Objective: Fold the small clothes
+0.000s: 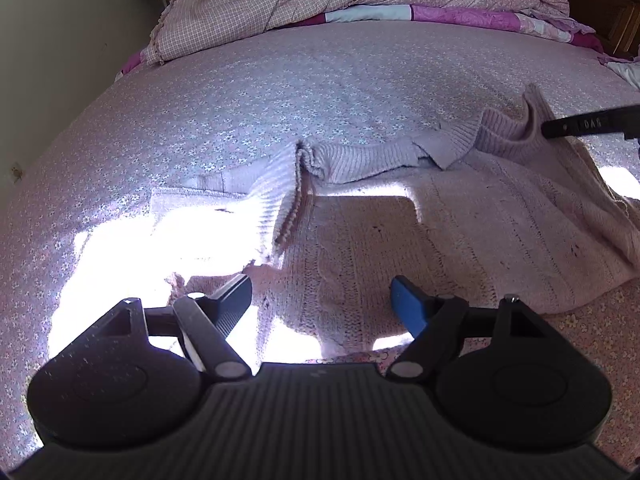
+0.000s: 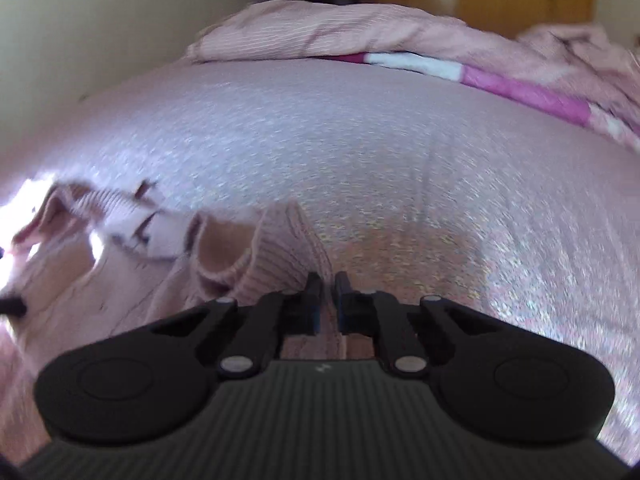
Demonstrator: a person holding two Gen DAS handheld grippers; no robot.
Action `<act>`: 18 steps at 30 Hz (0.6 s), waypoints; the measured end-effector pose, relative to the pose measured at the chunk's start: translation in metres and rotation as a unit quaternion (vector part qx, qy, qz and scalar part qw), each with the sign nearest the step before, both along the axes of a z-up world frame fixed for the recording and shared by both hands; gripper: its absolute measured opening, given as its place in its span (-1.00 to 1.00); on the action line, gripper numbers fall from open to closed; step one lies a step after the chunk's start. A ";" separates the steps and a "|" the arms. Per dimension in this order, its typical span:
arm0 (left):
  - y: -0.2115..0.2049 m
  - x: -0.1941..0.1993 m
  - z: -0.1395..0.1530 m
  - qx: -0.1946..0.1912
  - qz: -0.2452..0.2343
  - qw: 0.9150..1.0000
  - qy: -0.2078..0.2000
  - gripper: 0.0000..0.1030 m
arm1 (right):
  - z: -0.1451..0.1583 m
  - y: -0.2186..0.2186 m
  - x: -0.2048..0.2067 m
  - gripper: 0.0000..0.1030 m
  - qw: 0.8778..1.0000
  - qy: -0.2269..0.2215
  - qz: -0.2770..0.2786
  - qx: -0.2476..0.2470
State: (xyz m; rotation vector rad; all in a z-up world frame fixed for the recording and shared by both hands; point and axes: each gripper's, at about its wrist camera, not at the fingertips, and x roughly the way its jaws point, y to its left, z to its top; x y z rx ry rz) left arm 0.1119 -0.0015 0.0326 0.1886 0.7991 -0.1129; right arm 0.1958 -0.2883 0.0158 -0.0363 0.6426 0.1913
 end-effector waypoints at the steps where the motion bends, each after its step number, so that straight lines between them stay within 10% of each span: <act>1: 0.001 0.001 0.000 0.000 0.001 1.000 0.000 0.59 | -0.003 -0.011 0.009 -0.80 0.998 0.010 -0.046 0.030; 9: 0.010 0.002 0.000 -0.003 0.012 1.000 -0.001 0.59 | -0.011 -0.054 -0.009 -0.70 0.980 0.049 -0.139 0.135; 13: 0.011 0.001 0.002 -0.011 0.012 1.000 0.000 0.59 | -0.008 -0.067 -0.056 0.13 0.969 0.042 -0.124 0.208; 18: 0.009 -0.005 0.000 -0.001 0.005 1.000 0.002 0.59 | -0.017 -0.077 -0.101 0.12 0.952 0.064 -0.108 0.278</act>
